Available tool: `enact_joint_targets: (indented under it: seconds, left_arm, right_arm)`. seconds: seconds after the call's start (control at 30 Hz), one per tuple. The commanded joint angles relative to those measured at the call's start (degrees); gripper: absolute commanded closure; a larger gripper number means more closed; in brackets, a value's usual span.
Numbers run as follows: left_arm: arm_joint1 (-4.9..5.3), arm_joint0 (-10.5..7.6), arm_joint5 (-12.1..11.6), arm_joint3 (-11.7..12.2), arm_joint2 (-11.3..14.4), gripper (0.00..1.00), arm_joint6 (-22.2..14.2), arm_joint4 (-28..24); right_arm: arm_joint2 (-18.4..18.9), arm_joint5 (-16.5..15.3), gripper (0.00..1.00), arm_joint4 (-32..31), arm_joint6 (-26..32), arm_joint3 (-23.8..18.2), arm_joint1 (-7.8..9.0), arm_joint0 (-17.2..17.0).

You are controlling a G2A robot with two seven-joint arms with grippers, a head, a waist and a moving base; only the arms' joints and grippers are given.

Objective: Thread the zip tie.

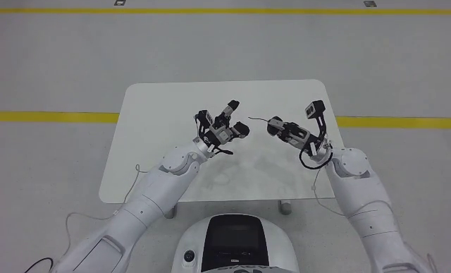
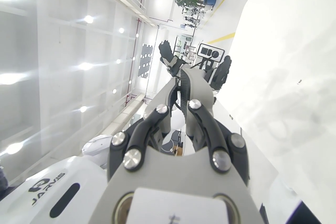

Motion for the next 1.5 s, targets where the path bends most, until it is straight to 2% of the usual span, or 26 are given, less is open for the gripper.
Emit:
enact_joint_targets:
  seconds: [0.0,0.1,0.27,0.33,0.4,0.67,0.73,0.83,0.93,1.03,1.23,1.37,1.47]
  left_arm:
    - [0.46,-0.15,1.6,-0.3,-0.4,0.0,-3.9,2.4]
    - [1.49,-0.86,4.3,-0.1,-1.7,0.0,-10.3,5.4]
    - [2.87,-1.27,6.4,0.8,-3.9,0.0,-19.9,7.0]
    - [3.1,-1.46,6.9,1.2,-4.2,0.0,-21.8,7.2]
    - [3.12,-1.74,8.5,1.8,-4.0,0.0,-24.7,6.0]
    - [3.13,-1.68,8.5,1.6,-3.9,0.0,-24.1,6.7]
    - [3.23,-1.61,9.2,0.8,-3.5,0.0,-24.7,7.7]
    - [3.46,-2.08,10.1,0.7,-3.3,0.0,-31.9,6.4]
    - [3.63,-2.71,9.5,1.3,-3.0,0.0,-36.9,6.3]
    - [3.58,-3.22,9.0,2.2,-2.7,0.0,-39.9,5.4]
    - [3.21,-3.9,7.9,3.4,-2.0,0.0,-39.4,4.4]
    - [3.21,-3.9,7.9,3.4,-2.0,0.0,-39.4,4.4]
    - [3.27,-3.53,8.3,2.4,-1.7,0.0,-37.3,5.8]
  right_arm:
    - [0.5,0.5,1.0,2.8,5.1,1.3,0.24,0.7]
    - [1.0,2.7,1.0,6.8,14.1,4.5,0.66,2.8]
    - [1.3,4.8,1.0,11.3,23.7,10.4,1.08,6.1]
    - [0.1,5.7,1.0,12.4,23.7,11.0,1.16,6.8]
    - [-1.5,5.7,1.0,14.1,23.7,11.1,1.42,7.4]
    - [-1.5,5.7,1.0,14.1,23.7,11.1,1.42,7.4]
    - [-1.9,7.0,1.0,14.8,22.9,10.3,1.37,6.9]
    - [-3.6,9.7,1.0,17.1,23.7,10.3,1.33,7.2]
    - [-6.1,11.5,1.0,19.6,23.7,10.5,1.76,7.5]
    - [-8.4,12.5,1.0,22.4,23.7,10.6,2.3,7.9]
    - [-12.8,12.6,1.0,23.9,23.7,12.3,3.68,9.8]
    - [-12.8,12.6,1.0,23.9,23.7,12.3,3.68,9.8]
    - [-12.9,12.8,1.0,23.6,22.1,11.3,3.63,9.2]
